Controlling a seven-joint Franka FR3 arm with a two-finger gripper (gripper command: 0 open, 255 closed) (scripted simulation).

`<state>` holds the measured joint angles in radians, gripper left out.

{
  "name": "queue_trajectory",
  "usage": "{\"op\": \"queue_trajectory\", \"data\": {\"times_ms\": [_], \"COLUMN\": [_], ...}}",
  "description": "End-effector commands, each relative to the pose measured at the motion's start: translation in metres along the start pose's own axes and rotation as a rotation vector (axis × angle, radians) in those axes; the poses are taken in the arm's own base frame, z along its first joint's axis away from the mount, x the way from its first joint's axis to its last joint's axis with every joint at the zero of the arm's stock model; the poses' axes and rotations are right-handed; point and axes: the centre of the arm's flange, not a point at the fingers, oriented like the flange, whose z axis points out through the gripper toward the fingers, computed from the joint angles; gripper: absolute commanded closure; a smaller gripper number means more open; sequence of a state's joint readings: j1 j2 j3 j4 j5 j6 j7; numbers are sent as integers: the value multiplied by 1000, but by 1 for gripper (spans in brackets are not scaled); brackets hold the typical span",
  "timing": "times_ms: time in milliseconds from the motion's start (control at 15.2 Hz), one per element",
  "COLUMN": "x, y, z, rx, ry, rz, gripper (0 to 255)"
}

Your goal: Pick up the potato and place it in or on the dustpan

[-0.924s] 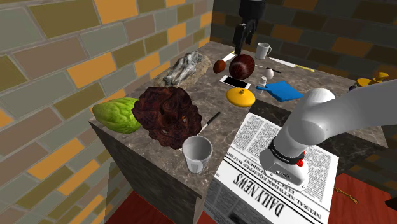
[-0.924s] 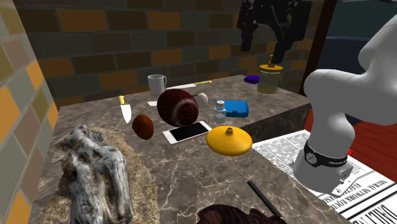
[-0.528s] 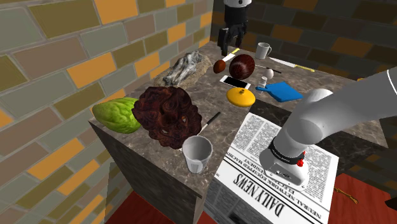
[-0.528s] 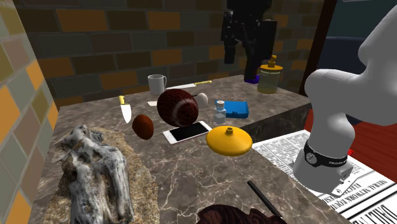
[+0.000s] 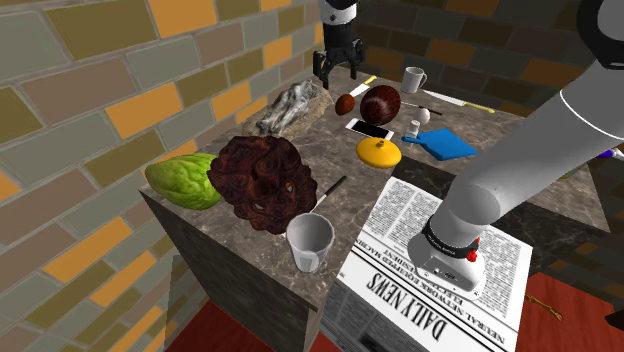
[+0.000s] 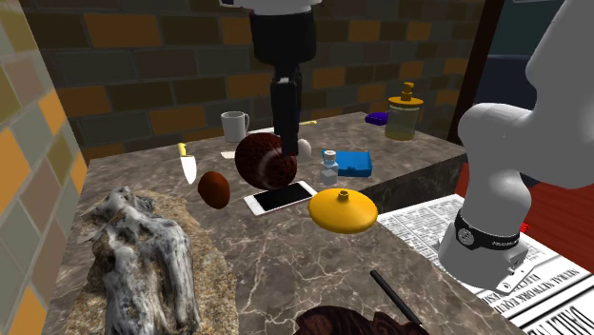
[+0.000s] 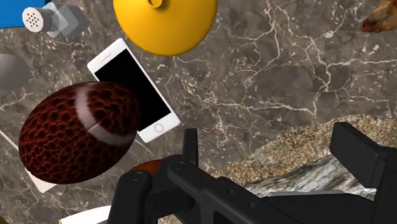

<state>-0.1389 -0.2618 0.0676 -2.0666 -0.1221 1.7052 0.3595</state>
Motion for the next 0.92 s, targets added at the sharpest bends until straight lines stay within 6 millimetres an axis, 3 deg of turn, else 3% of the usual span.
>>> {"op": "queue_trajectory", "data": {"times_ms": [0, 396, 858], "x": [25, 101, 180], "y": [-1, 12, 51], "z": [16, 57, 110], "rx": [-8, -32, -59], "ry": [-21, -81, -152], "rz": [86, 328, 612], "gripper": [0, 0, 0]}}
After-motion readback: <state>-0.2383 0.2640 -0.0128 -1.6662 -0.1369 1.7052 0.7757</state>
